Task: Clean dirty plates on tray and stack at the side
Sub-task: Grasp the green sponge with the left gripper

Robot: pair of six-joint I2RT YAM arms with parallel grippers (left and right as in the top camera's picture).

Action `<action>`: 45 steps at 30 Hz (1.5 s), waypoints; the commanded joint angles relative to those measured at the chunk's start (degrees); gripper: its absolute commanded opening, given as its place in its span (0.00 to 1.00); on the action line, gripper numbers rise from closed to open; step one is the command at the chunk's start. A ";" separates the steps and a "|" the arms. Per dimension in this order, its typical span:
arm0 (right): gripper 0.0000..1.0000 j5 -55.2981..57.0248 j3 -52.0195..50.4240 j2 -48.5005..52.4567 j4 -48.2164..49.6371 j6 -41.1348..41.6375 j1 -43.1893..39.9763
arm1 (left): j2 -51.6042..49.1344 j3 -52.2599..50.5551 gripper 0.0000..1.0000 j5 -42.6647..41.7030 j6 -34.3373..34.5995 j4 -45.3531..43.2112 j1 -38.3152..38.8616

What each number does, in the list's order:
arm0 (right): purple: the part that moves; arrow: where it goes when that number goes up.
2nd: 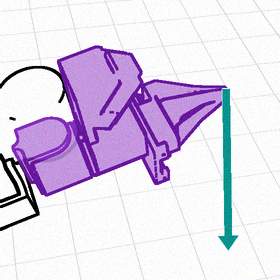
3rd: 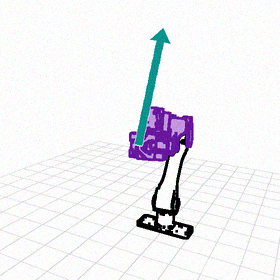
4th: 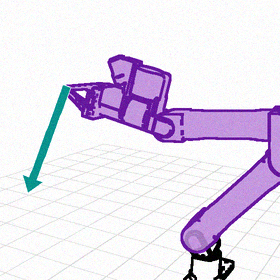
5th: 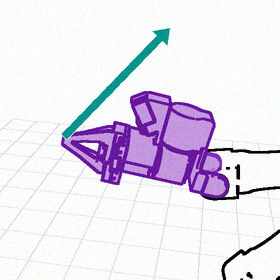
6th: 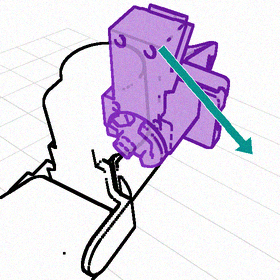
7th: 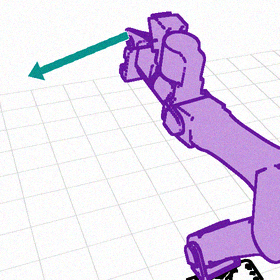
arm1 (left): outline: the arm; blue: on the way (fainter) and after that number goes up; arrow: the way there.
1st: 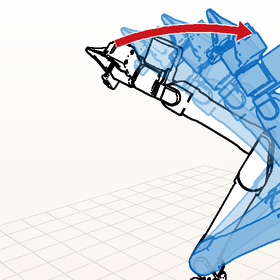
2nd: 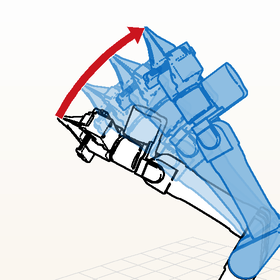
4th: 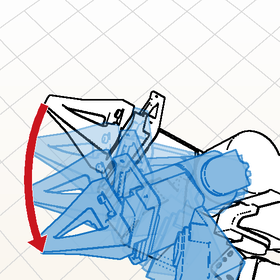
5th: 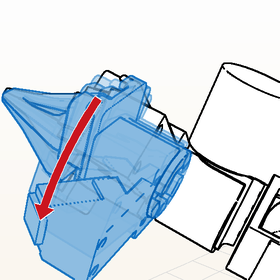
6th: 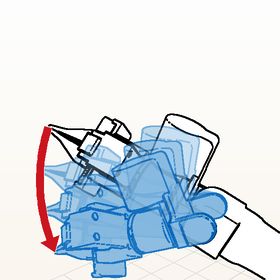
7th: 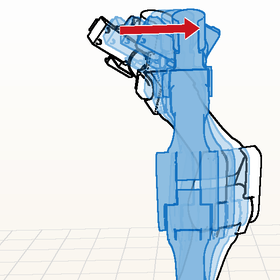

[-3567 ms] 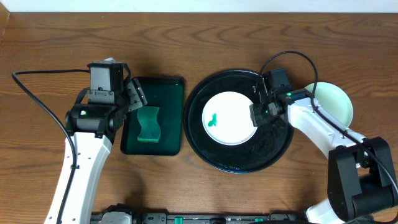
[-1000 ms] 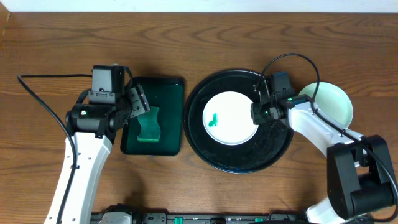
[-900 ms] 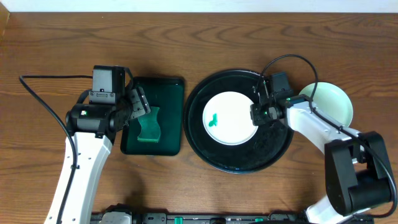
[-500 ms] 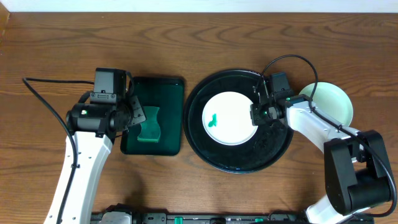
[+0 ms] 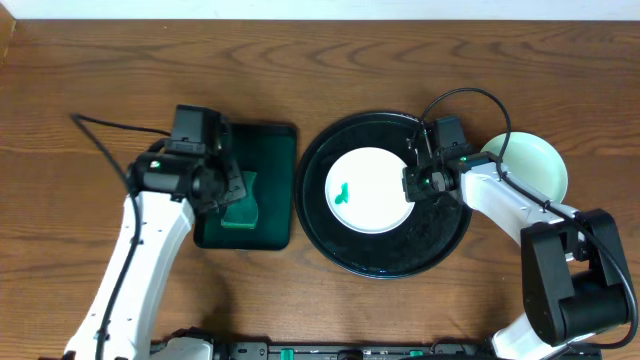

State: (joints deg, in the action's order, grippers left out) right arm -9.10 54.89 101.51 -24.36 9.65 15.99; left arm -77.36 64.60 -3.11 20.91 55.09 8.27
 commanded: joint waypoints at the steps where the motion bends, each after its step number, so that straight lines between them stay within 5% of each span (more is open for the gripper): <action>1: 0.05 -0.20 -0.39 0.48 -0.04 -0.02 0.61 | -2.58 0.50 0.41 -0.33 -0.72 0.09 1.55; 45: 0.06 -0.20 -0.39 0.48 0.15 -0.02 0.61 | -24.74 -0.74 0.40 2.71 -5.68 -9.60 -0.39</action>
State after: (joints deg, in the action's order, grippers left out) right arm -9.06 54.89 101.54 -24.34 9.63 16.01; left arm -100.73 64.55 -1.30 16.21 45.41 9.58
